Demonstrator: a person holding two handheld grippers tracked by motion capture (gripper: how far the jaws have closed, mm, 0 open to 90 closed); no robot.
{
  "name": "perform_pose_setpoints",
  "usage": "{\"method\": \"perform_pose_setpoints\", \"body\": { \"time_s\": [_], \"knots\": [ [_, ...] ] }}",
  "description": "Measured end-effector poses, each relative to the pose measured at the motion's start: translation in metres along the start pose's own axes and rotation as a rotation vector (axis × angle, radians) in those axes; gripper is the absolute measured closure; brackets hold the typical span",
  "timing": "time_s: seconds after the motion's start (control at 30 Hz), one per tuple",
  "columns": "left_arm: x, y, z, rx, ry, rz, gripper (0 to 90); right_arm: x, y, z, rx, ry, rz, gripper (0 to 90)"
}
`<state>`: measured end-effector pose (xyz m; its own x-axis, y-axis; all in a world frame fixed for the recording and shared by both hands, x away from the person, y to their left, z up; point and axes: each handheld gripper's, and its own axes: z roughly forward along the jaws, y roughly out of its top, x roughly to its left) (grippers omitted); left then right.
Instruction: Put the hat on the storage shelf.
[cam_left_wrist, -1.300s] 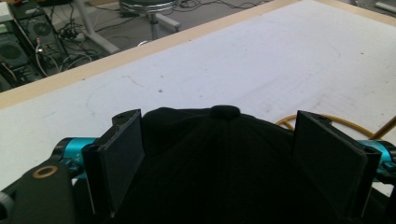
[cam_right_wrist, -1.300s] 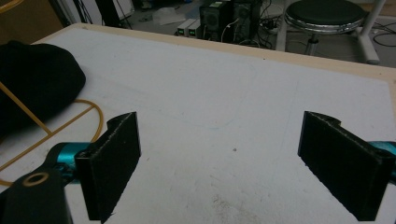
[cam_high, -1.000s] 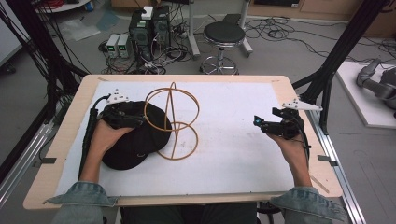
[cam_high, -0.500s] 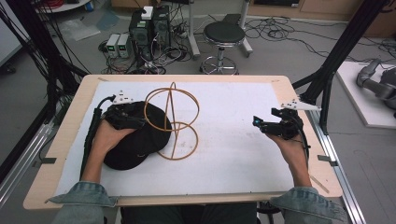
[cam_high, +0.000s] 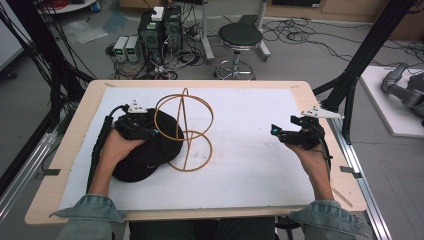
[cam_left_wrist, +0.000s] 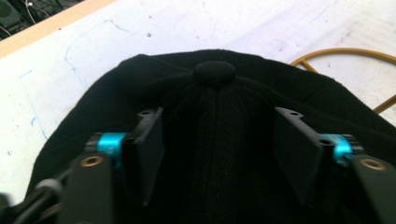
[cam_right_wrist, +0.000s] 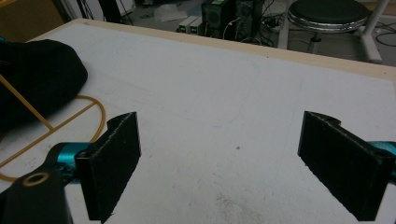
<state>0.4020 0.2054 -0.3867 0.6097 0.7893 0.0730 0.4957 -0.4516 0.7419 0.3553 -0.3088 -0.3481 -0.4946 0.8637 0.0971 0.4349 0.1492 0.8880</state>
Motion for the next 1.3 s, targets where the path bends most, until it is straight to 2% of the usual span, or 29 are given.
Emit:
{"method": "perform_pose_setpoints", "body": {
  "time_s": [0.17,0.2,0.23,0.27,0.33,0.47,0.53,0.73,0.87,0.97,1.23,1.3],
  "knots": [
    [0.0,0.0,-0.001,0.009,-0.001,0.002,56.1,0.0,0.0,0.0,-0.004,-0.003,0.002,12.9],
    [0.0,0.0,-0.001,0.01,-0.002,0.005,56.1,0.0,0.0,0.0,-0.004,-0.003,0.002,12.9],
    [0.0,0.0,-0.002,0.01,-0.002,0.004,62.8,-0.001,0.0,-0.001,-0.004,-0.003,0.001,13.0],
    [0.0,0.0,-0.003,0.01,-0.006,0.011,62.8,-0.001,0.0,-0.001,-0.004,-0.003,0.001,13.0],
    [0.0,-0.001,-0.005,0.005,-0.009,0.012,71.3,0.0,0.0,-0.001,-0.005,-0.003,0.002,13.0],
    [0.0,0.0,-0.01,-0.013,-0.008,0.023,78.1,0.0,0.0,0.0,-0.004,-0.001,0.001,13.0],
    [-0.001,0.002,-0.014,-0.03,0.013,0.037,81.2,0.0,0.0,-0.001,-0.003,-0.001,0.004,13.0],
    [0.001,0.007,-0.033,-0.089,0.016,0.039,82.1,-0.001,0.001,-0.001,-0.005,-0.002,0.002,13.0],
    [0.005,0.008,-0.046,-0.139,0.011,0.018,82.2,0.0,0.001,-0.002,-0.004,-0.002,0.009,13.1],
    [0.008,0.008,-0.055,-0.175,0.009,0.017,82.2,-0.001,0.001,-0.003,-0.009,-0.002,0.005,13.0],
    [0.024,0.002,-0.081,-0.268,0.013,0.004,82.2,-0.001,0.002,-0.003,-0.011,-0.003,0.004,13.0],
    [0.028,0.0,-0.089,-0.283,0.031,-0.004,82.1,0.0,0.002,-0.002,-0.008,-0.003,0.004,13.0]
  ]
}}
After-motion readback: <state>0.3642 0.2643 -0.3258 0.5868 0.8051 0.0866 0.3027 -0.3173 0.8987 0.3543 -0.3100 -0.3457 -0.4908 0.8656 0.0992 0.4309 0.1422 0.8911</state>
